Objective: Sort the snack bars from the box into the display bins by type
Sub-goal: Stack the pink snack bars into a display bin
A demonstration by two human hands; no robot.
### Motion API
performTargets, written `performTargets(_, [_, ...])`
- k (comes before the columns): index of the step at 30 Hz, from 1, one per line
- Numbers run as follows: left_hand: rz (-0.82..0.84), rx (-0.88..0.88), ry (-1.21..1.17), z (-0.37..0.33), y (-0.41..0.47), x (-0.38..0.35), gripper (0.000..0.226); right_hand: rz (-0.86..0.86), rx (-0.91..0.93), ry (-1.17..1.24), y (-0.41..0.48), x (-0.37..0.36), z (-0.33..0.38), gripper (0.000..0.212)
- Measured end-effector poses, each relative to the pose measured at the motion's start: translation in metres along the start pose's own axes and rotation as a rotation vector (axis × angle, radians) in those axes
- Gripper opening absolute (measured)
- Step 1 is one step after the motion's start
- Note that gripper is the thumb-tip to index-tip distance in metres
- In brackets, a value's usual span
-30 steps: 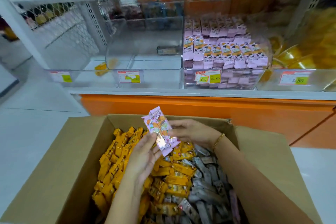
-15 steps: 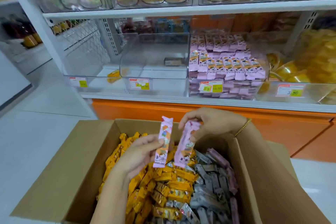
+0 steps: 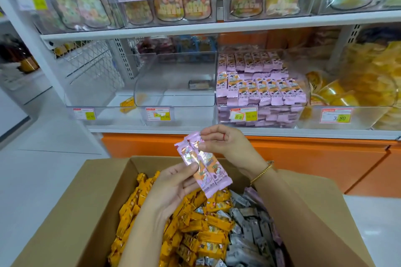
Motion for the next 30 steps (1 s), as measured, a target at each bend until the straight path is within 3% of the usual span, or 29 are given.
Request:
performTargets(5, [-0.082,-0.059,-0.132,-0.016,0.014,-0.023,0.022,-0.227,0.112,-0.200,-0.010,0.010,0.029,0.024])
performTargets(8, [-0.117,-0.088,-0.193,-0.029,0.025,-0.043,0.011,-0.143,0.136,-0.606,-0.016,0.013,0.054,0.052])
performTargets(11, [-0.074,-0.121,-0.231,-0.044,0.042,-0.070,0.012,-0.232,0.177,-0.919,-0.022,0.023,0.071,0.081])
performTargets(15, [0.018,-0.189,-0.205,-0.066,0.067,-0.112,0.015,-0.522,0.337,-0.994,-0.026,0.051,0.093,0.077])
performTargets(17, [0.049,-0.260,-0.042,-0.077,0.080,-0.126,0.022,-0.676,0.390,-0.923,-0.023,0.070,0.098,0.070])
performTargets(21, [-0.155,-0.607,0.813,-0.102,0.111,-0.118,0.045,-0.962,0.295,-0.794,0.004,0.118,0.092,0.060])
performTargets(23, [-0.193,-0.665,1.049,-0.106,0.122,-0.115,0.053,-0.980,0.198,-0.815,0.026,0.132,0.083,0.058])
performTargets(26, [-0.155,-0.627,1.147,-0.100,0.139,-0.113,0.065,-0.964,0.095,-0.833,0.052,0.136,0.070,0.062])
performTargets(30, [-0.141,-0.638,1.134,-0.092,0.155,-0.112,0.065,-0.833,0.144,-0.823,0.070,0.120,0.067,0.055])
Point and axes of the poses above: each hand's wrist, its own y-axis towards the middle knuckle, its own x-axis out of the back of the hand, z = x × y, the point moved 5 cm from there along y, towards the middle knuckle, and after that the axes turned 7 degrees about -x, right-handed, at the moved point
